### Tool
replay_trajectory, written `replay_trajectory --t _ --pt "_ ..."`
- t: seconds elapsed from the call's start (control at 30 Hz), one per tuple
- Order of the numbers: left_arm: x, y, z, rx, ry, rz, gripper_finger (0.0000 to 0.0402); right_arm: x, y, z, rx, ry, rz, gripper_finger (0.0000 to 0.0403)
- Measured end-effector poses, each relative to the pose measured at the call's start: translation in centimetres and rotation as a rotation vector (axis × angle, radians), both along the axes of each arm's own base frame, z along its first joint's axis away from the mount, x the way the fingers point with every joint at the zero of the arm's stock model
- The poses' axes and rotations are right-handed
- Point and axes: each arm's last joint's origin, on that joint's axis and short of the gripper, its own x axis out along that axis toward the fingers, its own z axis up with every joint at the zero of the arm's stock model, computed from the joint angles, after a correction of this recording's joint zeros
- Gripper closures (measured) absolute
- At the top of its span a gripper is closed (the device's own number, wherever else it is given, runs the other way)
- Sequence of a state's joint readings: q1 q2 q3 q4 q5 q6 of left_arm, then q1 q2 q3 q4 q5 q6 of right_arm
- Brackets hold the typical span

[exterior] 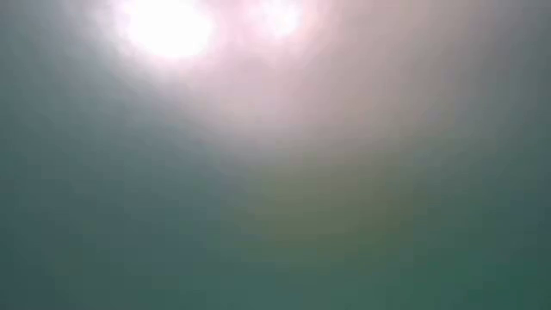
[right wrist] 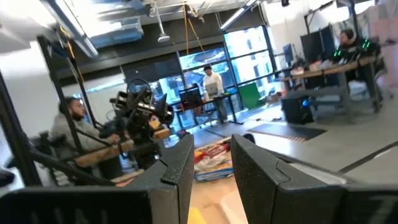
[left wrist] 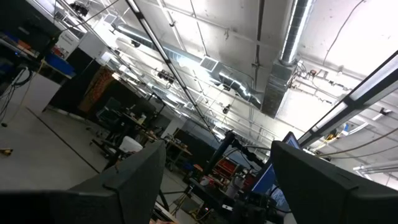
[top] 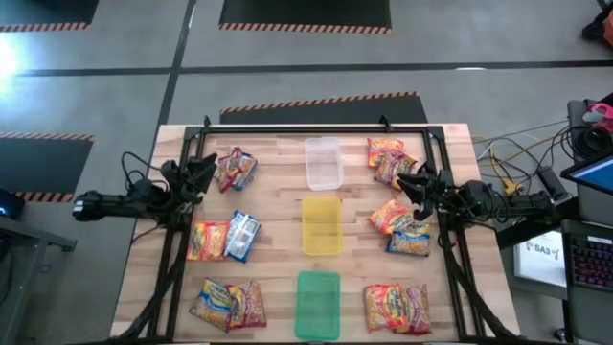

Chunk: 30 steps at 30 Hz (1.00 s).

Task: Sort Maruchan noodles
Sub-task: Put the red noodle pack into the transparent bin

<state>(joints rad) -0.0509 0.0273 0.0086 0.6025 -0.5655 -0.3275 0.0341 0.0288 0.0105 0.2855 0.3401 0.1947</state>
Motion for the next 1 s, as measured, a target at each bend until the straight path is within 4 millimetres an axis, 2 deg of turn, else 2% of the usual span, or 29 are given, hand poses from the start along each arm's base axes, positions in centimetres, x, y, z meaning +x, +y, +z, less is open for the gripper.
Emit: replay_trajectory --t 0.2,0.47,1.0 --pt "0.00 0.00 0.00 0.000 0.000 0.000 0.0126 0.00 0.01 0.00 0.117 -0.038 0.035 0.0307" --pt "0.00 0.00 0.00 0.000 0.000 0.000 0.0126 0.00 0.04 0.04 0.182 -0.063 0.064 0.0307" --pt "0.00 0.00 0.01 0.000 0.000 0.000 0.0126 0.06 0.25 0.04 0.170 -0.057 0.136 0.0307"
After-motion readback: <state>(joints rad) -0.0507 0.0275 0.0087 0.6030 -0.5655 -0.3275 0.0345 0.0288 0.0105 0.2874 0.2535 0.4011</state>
